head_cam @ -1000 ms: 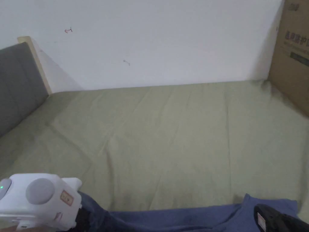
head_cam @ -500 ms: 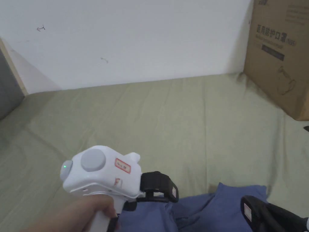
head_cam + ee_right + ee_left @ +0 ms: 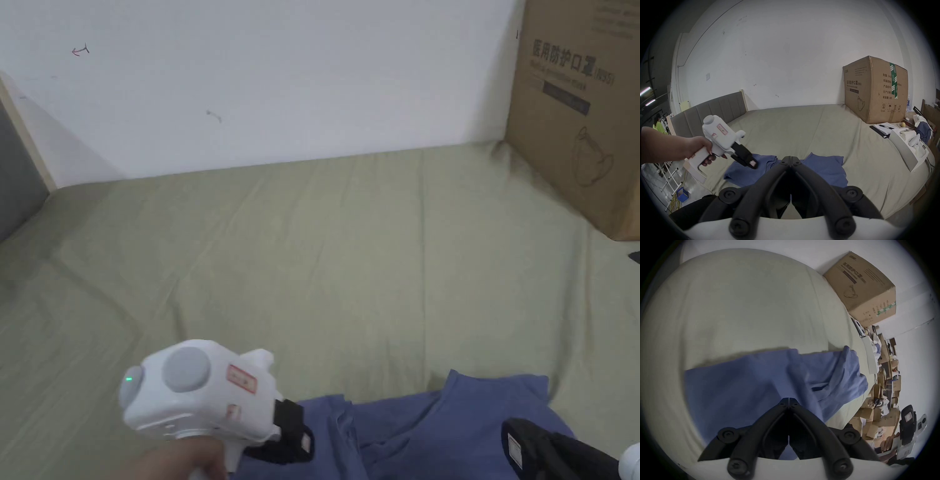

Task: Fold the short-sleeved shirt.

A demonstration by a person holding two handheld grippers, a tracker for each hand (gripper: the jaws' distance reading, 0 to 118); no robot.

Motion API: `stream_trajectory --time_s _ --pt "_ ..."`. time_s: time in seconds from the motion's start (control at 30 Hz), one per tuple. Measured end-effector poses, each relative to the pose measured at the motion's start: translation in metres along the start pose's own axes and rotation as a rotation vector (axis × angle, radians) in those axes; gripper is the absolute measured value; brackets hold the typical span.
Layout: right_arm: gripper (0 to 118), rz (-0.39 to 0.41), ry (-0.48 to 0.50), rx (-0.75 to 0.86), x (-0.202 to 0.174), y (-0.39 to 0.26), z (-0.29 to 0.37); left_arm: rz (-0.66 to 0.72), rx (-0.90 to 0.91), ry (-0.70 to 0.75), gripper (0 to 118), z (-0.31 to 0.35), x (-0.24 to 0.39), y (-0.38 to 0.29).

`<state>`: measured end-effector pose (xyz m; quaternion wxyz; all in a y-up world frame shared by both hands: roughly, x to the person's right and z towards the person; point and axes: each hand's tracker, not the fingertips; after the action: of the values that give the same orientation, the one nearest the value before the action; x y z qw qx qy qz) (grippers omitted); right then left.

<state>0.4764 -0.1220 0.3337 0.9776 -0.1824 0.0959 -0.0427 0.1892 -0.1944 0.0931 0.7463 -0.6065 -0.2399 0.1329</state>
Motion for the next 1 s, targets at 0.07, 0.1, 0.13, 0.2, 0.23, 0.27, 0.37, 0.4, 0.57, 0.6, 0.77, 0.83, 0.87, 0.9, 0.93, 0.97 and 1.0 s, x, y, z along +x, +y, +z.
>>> stream_trajectory --time_s 0.07,0.1,0.13,0.2,0.23,0.27,0.37,0.4,0.57,0.6,0.77,0.83,0.87,0.9,0.93,0.97,1.0 --pt "0 -0.001 -0.005 -0.002 0.001 -0.002 0.0 -0.031 -0.048 -0.02 0 -0.022 0.016 0.002" --pt "0 0.004 -0.011 0.001 0.001 -0.003 0.001 -0.042 -0.079 -0.03 0 -0.032 0.023 0.003" --pt "0 0.013 -0.018 0.002 0.002 -0.004 0.001 -0.052 -0.083 -0.024 0 -0.039 0.03 0.003" --pt "0 0.033 -0.032 -0.003 0.003 -0.005 0.003 -0.072 -0.088 -0.015 0 -0.045 0.042 0.002" --pt "0 0.038 -0.036 -0.004 0.003 -0.006 0.003 -0.073 -0.098 -0.071 0 -0.046 0.045 0.002" --pt "0 0.04 -0.04 -0.002 0.005 -0.007 0.005 -0.032 -0.102 -0.164 0 -0.045 0.047 0.002" --pt "0 0.033 -0.041 -0.002 0.008 -0.006 0.006 0.025 -0.058 -0.539 0 -0.031 0.049 -0.003" --pt "0 0.031 -0.043 -0.001 0.009 -0.006 0.006 0.019 -0.041 -0.636 0 -0.021 0.051 -0.005" --pt "0 0.037 -0.045 0.01 0.011 0.001 0.006 -0.078 0.148 -0.48 0 0.049 0.022 -0.01" --pt "0 0.04 -0.046 0.011 0.01 0.001 0.006 -0.041 0.155 -0.426 0 0.06 0.003 -0.01" --pt "0 0.028 -0.028 0.008 0.004 0.005 0.001 0.168 0.097 -0.34 15 0.09 -0.108 -0.016" --pt "0 0.016 -0.015 -0.003 0.0 0.006 -0.005 0.21 0.068 -0.41 96 0.09 -0.141 -0.023" --pt "0 0.001 -0.002 -0.02 -0.002 0.007 -0.009 0.212 0.045 -0.43 118 0.087 -0.154 -0.026" --pt "0 -0.004 0.005 -0.033 -0.005 0.008 -0.012 0.222 0.125 -0.51 116 0.09 -0.161 -0.033" --pt "0 -0.003 0.009 -0.041 -0.007 0.009 -0.015 0.239 0.077 -0.527 118 0.087 -0.17 -0.037" --pt "0 0.003 0.014 -0.049 -0.009 0.01 -0.017 0.252 0.072 -0.561 118 0.083 -0.179 -0.039" --pt "0 0.011 0.018 -0.056 -0.012 0.011 -0.019 0.266 0.071 -0.594 118 0.076 -0.186 -0.041"
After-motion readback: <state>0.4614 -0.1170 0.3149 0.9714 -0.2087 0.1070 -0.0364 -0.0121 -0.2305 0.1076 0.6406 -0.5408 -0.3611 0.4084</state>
